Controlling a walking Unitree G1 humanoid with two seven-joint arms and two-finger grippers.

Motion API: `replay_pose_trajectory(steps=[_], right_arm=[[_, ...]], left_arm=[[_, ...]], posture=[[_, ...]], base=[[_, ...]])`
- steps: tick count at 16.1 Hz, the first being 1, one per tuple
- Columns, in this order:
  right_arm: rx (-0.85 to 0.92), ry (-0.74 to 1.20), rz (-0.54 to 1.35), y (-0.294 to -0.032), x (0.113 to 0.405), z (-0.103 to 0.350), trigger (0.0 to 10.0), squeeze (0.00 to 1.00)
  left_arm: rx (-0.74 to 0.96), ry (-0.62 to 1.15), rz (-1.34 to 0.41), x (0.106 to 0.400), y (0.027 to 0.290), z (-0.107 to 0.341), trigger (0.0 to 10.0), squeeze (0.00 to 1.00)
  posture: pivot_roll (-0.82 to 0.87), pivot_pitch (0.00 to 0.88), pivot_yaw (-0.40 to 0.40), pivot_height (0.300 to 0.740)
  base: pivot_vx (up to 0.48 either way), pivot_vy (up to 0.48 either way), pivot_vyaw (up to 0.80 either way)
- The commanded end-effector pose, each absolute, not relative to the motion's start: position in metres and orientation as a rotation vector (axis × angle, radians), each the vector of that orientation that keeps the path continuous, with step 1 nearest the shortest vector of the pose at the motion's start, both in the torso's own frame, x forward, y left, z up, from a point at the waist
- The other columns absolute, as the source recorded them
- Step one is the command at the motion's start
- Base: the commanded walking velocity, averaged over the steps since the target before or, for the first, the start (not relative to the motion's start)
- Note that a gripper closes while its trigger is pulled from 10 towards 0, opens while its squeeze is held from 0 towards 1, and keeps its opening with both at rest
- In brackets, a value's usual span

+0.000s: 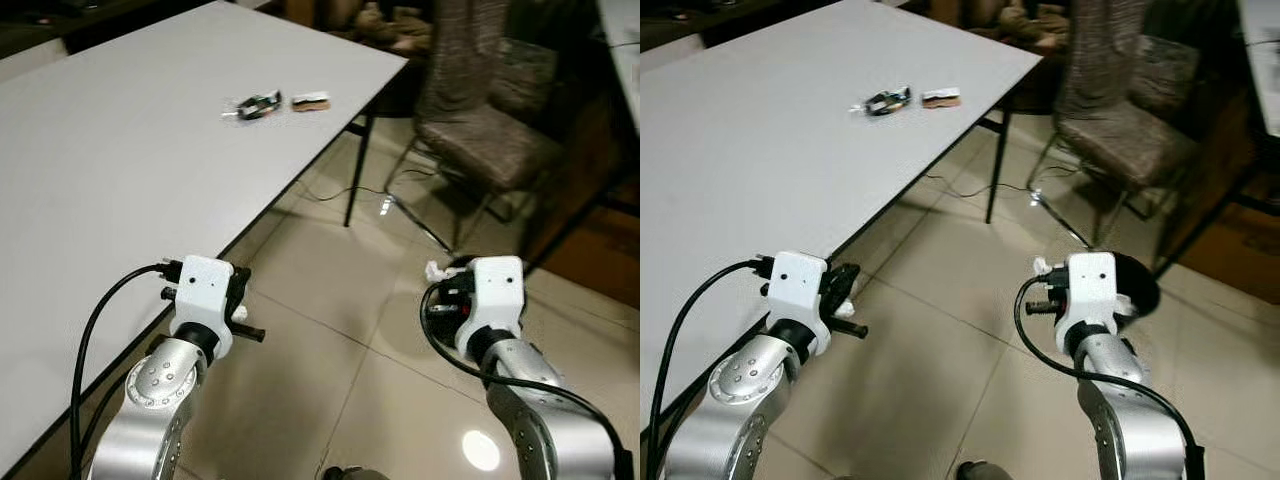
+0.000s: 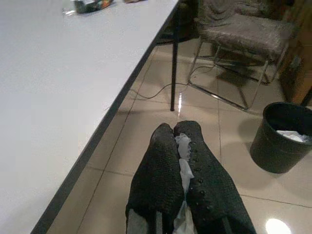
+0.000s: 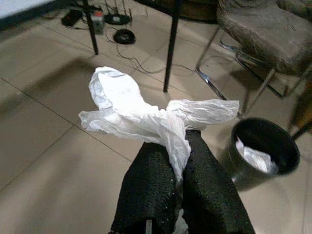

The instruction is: Picking trash to rubbish bin

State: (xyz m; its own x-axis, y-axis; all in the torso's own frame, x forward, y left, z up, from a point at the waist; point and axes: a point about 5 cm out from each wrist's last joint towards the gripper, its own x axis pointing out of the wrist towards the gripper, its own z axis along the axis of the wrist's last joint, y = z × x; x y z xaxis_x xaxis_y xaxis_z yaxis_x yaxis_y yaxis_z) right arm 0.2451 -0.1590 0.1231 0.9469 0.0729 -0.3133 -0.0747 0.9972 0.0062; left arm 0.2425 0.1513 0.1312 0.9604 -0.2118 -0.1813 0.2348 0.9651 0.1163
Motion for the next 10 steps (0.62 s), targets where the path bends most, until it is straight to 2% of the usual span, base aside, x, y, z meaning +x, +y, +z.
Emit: replay_pose_trajectory(steps=[1, 8, 10], right_arm=[[-0.004, 0.298, 0.071, -0.16, 0.248, 0.124, 10.0, 0.0], [-0.057, 0.278, 0.032, -0.168, 0.241, 0.095, 10.0, 0.0], [-0.055, 0.274, 0.02, -0.169, 0.242, 0.094, 10.0, 0.0]], left_arm=[[0.157, 0.159, -0.227, 0.244, 0.151, 0.129, 10.0, 0.0], [0.209, 0.115, -0.271, 0.249, 0.15, 0.119, 10.0, 0.0], [0.151, 0.117, -0.271, 0.25, 0.151, 0.119, 10.0, 0.0]], posture=[[-0.02, 0.016, -0.071, 0.74], [-0.01, 0.0, -0.058, 0.74], [-0.01, 0.001, -0.051, 0.74]], base=[[0.0, 0.0, -0.8], [0.0, 0.0, -0.8], [0.0, 0.0, -0.8]])
